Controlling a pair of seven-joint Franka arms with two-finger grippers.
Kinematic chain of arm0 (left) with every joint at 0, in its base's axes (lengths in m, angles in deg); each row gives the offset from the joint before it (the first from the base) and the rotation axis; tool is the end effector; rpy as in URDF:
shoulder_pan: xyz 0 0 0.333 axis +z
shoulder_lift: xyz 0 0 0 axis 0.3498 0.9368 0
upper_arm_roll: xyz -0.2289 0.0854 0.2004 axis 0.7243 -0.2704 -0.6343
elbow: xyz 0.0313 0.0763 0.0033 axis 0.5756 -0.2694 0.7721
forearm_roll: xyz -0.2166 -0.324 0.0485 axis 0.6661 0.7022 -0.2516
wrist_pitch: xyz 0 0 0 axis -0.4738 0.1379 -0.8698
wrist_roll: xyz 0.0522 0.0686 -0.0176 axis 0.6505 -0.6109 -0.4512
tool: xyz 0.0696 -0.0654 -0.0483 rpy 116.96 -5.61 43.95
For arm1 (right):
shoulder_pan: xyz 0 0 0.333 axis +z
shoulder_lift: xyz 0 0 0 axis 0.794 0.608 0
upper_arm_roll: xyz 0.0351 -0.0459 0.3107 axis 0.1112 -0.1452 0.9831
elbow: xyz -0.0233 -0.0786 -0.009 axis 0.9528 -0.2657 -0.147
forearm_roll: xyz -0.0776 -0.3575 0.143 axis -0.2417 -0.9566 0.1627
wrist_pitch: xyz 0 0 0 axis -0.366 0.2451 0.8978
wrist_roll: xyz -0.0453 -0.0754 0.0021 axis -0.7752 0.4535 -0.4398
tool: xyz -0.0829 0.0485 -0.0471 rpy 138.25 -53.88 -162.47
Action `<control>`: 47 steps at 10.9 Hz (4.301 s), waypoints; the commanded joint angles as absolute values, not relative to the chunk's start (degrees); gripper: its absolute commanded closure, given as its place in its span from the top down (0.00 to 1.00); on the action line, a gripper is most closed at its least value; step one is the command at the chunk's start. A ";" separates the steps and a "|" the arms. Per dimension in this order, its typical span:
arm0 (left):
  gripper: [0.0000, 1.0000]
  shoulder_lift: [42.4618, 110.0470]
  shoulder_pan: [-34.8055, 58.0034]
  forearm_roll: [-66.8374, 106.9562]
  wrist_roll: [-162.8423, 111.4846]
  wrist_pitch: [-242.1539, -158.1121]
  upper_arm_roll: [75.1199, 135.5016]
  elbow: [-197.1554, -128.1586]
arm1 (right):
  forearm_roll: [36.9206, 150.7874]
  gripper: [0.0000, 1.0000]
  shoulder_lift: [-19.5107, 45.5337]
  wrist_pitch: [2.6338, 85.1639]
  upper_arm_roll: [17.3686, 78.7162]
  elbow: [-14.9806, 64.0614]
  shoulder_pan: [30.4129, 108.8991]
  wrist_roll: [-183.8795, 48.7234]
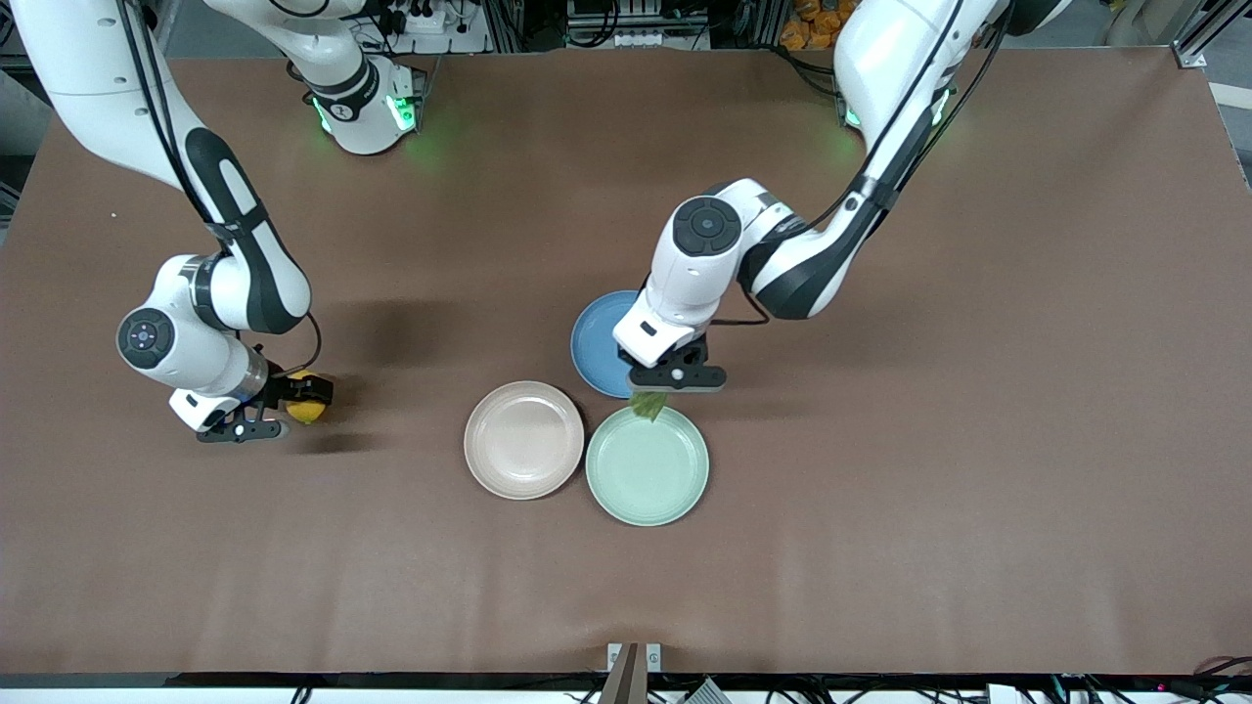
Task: Place lemon and lettuce in plates
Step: 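Carry the lettuce with the left gripper onto the mint green plate, then release the lettuce and withdraw the left gripper from the plate, then carry the lemon with the right gripper over the cream plate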
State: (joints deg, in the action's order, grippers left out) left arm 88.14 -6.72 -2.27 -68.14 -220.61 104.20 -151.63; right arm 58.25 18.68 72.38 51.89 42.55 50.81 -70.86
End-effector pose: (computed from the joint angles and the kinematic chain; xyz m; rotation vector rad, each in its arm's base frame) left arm 0.5454 -0.4780 0.3029 2.9662 0.0089 0.2407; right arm 0.5923 -0.0347 0.1863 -3.1356 -0.1113 0.0581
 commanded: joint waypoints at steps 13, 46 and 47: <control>1.00 86.52 -1.68 -10.20 -61.06 -232.32 100.78 -152.76 | 58.50 0.74 20.22 74.18 53.67 42.68 49.31 -73.35; 1.00 51.60 27.86 7.11 -30.39 -173.85 101.22 -152.33 | 62.98 0.47 18.73 62.93 58.06 33.10 55.89 -59.83; 1.00 51.69 27.86 7.20 -30.30 -173.85 101.31 -152.33 | 62.98 0.47 18.73 63.01 58.50 33.01 56.25 -58.78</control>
State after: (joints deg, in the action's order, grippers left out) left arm 53.20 27.04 5.83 -32.26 -174.23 101.01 -151.04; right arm 62.34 19.65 64.01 57.63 33.17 55.90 -61.34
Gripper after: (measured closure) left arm 0.000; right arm 0.361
